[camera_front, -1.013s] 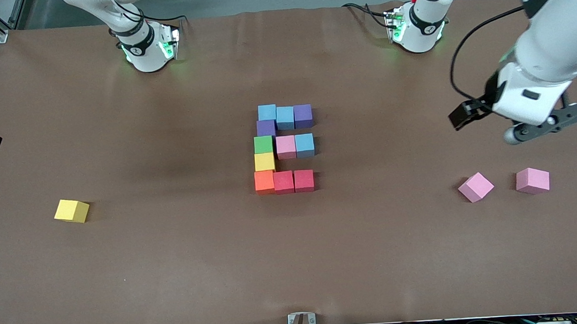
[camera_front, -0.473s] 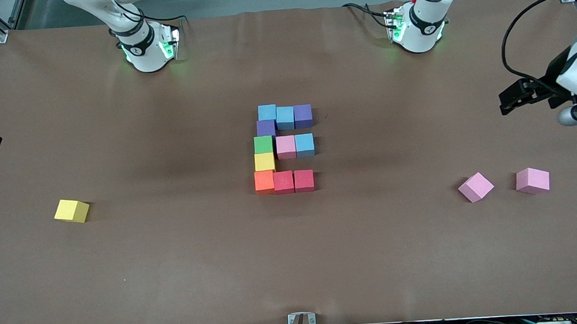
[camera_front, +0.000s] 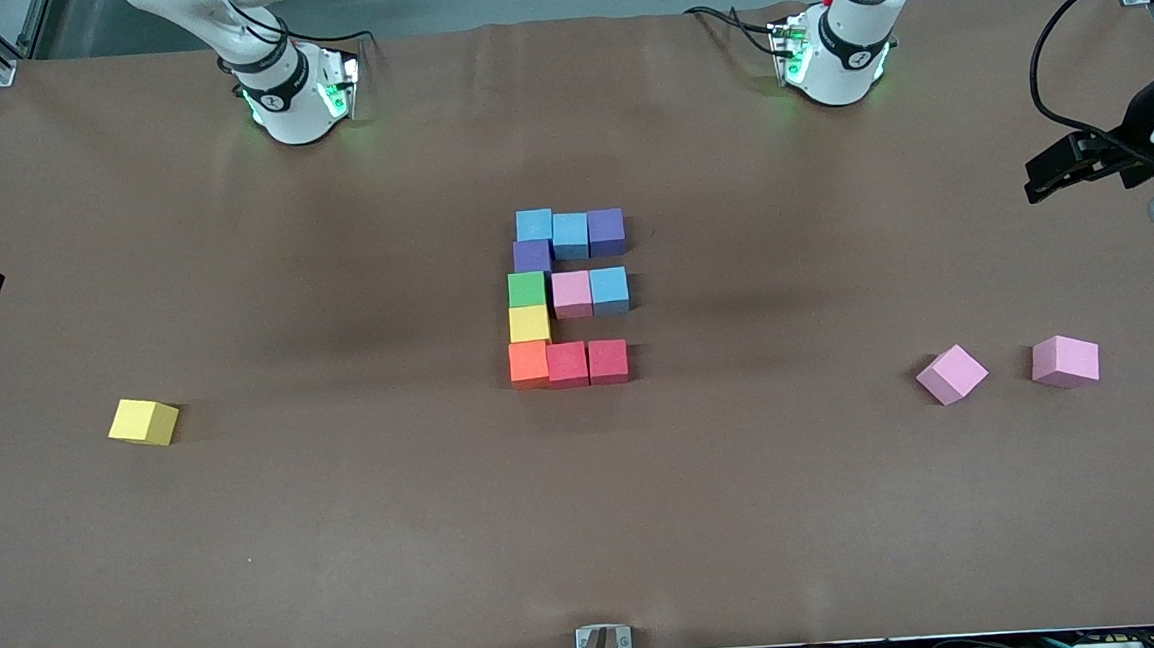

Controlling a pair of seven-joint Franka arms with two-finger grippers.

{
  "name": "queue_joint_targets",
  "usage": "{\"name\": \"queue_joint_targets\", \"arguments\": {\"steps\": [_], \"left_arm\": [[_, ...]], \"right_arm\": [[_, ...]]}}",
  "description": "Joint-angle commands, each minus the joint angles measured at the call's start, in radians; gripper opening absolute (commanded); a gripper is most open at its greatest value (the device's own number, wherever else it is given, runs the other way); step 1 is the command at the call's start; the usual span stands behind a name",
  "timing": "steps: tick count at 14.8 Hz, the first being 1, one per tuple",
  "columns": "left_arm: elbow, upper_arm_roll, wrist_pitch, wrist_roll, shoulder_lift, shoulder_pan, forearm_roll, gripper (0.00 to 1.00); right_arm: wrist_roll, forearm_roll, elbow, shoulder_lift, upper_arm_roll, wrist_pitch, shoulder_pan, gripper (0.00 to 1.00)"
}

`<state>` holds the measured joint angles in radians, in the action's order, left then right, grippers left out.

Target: Arrange 11 blocks into digit 3

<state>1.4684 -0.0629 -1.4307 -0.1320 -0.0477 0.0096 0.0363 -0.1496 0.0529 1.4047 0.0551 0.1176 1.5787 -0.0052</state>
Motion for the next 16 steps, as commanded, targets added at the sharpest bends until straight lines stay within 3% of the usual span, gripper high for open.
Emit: {"name": "queue_joint_targets", "arguments": {"steps": [1, 16], "left_arm": [[0.161, -0.020, -0.062, -0.003, 0.123, 0.021, -0.021, 1.00], [0.202, -0.081, -0.118, 0.002, 0.170, 0.052, -0.036, 1.00]], "right_arm": [[0.002, -0.019, 0.007, -0.009, -0.007, 0.003, -0.004, 1.00], [0.002, -0.021, 0.007, -0.009, -0.007, 0.003, -0.004, 1.00]]}}
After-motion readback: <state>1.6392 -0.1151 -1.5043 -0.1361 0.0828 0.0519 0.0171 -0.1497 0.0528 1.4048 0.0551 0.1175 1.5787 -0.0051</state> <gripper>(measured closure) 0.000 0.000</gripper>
